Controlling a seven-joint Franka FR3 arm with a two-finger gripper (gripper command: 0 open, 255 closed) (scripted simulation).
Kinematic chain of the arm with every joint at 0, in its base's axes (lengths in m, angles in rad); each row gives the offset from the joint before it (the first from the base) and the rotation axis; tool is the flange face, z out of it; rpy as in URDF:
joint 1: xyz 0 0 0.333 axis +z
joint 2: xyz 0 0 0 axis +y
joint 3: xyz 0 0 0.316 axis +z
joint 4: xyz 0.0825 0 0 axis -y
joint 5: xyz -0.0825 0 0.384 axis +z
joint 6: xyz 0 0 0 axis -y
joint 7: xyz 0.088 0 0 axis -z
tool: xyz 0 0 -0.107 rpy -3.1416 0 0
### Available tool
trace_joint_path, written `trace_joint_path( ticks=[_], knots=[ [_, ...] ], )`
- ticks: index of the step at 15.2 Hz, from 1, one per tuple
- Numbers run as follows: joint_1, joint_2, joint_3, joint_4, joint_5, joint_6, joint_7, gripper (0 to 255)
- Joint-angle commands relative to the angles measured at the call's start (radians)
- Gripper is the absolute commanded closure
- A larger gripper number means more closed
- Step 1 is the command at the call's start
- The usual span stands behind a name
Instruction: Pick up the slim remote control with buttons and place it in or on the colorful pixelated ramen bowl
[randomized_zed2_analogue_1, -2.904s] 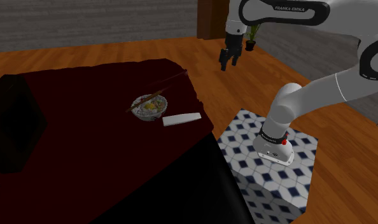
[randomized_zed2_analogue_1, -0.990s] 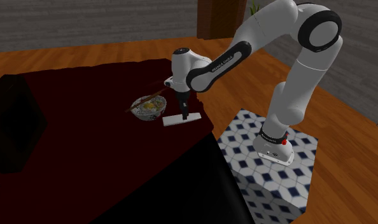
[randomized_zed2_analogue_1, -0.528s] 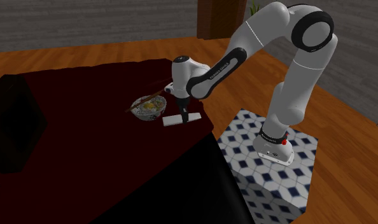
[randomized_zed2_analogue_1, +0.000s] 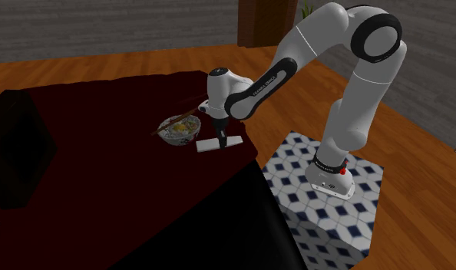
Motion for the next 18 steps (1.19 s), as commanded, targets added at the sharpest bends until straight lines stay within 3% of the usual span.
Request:
trace_joint_path(
  ticks=[1,8,18],
  knots=[
    [0.000,0.000,0.000,0.000,0.000,0.000,0.000,255],
    [0.000,0.000,0.000,0.000,0.000,0.000,0.000,255],
    [0.000,-0.085,-0.003,0.056,0.015,-0.140,-0.010,255]
  ],
)
